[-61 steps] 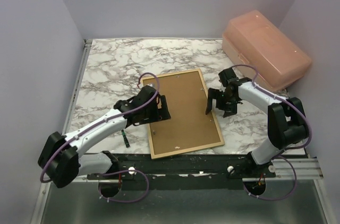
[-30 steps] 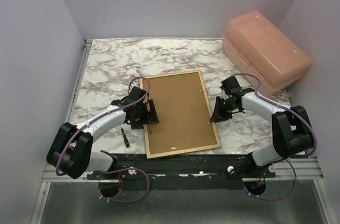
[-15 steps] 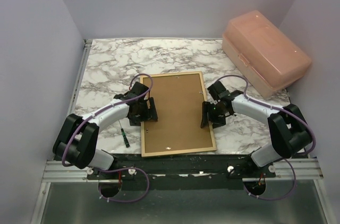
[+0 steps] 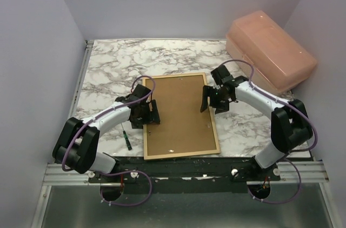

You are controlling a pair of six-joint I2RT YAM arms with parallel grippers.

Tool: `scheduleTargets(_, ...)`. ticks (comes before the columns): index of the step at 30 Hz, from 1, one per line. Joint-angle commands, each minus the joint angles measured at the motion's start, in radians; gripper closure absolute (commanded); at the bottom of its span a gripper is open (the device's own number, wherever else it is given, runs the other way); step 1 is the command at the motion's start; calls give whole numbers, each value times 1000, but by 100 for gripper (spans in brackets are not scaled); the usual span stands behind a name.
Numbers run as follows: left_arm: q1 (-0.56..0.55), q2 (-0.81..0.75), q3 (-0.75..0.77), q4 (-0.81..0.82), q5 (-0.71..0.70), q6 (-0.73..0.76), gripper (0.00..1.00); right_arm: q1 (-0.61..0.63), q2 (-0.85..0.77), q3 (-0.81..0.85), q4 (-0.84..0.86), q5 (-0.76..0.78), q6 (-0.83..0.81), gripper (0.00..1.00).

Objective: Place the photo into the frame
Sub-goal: Install the photo frame at the center of the board.

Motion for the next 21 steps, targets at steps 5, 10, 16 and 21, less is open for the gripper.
scheduleTargets(5,-6,-25,-31,-4,-29,13,21,-110,205,207,9,23,-67,25)
scheduleTargets(10,-6,-16,-33,6,-24,17,24,-139,280,270,34,25,-81,29)
scheduleTargets(16,-6,3,-33,15,-19,25,26,-168,347,334,51,-51,-81,35)
scheduleTargets(21,-6,14,-41,32,-14,23,26,-186,398,398,41,-21,-75,36)
